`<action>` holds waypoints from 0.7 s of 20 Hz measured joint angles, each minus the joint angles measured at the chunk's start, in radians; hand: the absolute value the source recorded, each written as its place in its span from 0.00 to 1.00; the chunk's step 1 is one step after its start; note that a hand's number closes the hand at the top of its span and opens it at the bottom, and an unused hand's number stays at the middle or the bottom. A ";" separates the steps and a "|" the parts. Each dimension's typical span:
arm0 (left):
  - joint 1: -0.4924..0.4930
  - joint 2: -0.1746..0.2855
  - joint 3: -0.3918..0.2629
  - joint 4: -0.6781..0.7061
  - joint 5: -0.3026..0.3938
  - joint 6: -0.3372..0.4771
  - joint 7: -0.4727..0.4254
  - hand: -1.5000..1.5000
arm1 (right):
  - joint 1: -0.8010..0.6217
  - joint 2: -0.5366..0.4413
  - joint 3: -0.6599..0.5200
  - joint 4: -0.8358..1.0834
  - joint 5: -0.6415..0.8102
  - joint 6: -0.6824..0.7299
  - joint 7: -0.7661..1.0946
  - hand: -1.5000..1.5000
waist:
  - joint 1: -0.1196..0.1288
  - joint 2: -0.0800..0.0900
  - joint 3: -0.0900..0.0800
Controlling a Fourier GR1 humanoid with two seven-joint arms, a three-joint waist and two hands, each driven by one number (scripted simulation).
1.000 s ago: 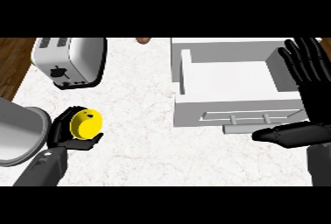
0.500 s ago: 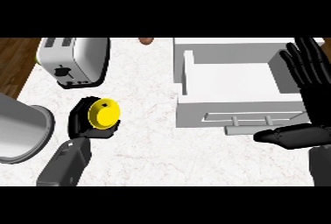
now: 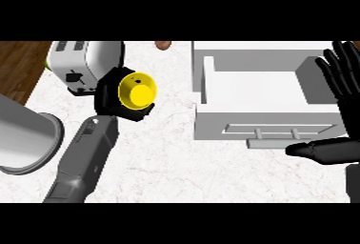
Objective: Pick up the cup, place it into the drawer and close the drawer
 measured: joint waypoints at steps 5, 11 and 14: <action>-0.089 -0.039 -0.069 -0.145 0.020 0.061 0.188 1.00 | 0.000 0.007 0.005 0.008 0.010 -0.004 -0.009 0.00 | 0.002 -0.001 0.000; -0.240 -0.054 -0.189 -0.238 0.078 0.208 0.408 1.00 | -0.002 0.016 0.014 0.003 0.022 -0.014 -0.006 0.00 | -0.011 0.001 0.000; -0.323 -0.056 -0.228 -0.216 0.087 0.279 0.478 1.00 | -0.008 0.024 0.023 0.018 0.040 -0.021 -0.024 0.00 | -0.016 0.005 0.000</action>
